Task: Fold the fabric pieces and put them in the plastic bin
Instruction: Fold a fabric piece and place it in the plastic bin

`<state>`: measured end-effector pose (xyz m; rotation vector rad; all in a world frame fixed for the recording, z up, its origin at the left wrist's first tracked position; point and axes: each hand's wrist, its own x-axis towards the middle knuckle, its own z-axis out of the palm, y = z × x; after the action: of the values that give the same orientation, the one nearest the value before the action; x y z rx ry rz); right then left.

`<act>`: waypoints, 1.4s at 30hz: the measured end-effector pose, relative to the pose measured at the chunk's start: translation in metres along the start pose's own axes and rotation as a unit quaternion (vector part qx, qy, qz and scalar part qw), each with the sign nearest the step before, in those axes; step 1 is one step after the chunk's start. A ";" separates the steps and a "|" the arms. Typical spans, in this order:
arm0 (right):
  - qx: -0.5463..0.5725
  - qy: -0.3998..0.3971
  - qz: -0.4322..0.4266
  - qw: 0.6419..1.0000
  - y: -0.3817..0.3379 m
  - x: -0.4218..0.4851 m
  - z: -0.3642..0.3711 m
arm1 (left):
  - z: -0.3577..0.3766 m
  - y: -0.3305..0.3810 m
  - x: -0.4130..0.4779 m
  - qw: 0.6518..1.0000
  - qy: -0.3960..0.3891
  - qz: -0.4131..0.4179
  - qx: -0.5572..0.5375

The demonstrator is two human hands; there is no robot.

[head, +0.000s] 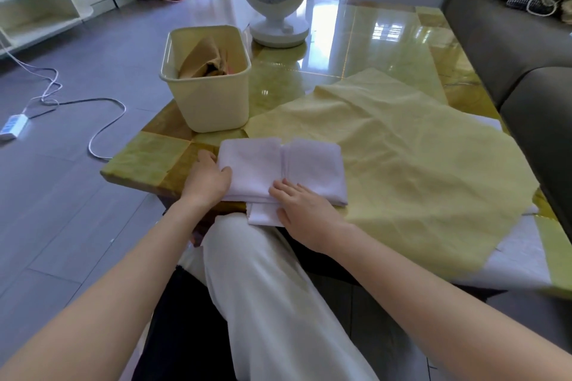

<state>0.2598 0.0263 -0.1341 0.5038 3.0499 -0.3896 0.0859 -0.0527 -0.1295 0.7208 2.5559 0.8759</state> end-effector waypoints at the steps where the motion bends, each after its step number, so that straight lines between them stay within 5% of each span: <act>1: 0.002 0.000 0.001 1.000 0.001 0.000 0.001 | -0.001 0.001 -0.001 1.000 -0.003 -0.002 -0.015; 7: 0.047 0.002 0.016 0.999 0.003 -0.002 0.002 | -0.007 0.004 -0.004 0.997 0.000 0.012 -0.076; 13: 0.173 0.055 0.030 0.983 -0.005 0.002 -0.007 | -0.017 0.049 -0.025 0.981 0.061 0.152 -0.106; 20: 0.413 0.305 0.176 0.840 0.008 -0.001 -0.041 | 0.019 0.104 -0.046 0.965 -0.019 0.204 -0.165; 26: 0.384 0.211 0.321 0.840 0.050 -0.010 -0.033 | 0.060 0.104 -0.045 0.959 -0.112 0.190 -0.176; 33: 0.338 0.148 0.383 0.847 0.069 -0.007 -0.025 | 0.063 0.073 -0.033 0.945 -0.045 0.301 0.119; 42: 0.305 0.124 0.405 0.853 0.077 -0.009 -0.027 | 0.066 0.054 -0.025 0.927 -0.101 0.274 0.234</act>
<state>0.2936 0.1008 -0.1263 1.8715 2.4775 -1.2856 0.1557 0.0010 -0.1409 1.6302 2.4162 0.2857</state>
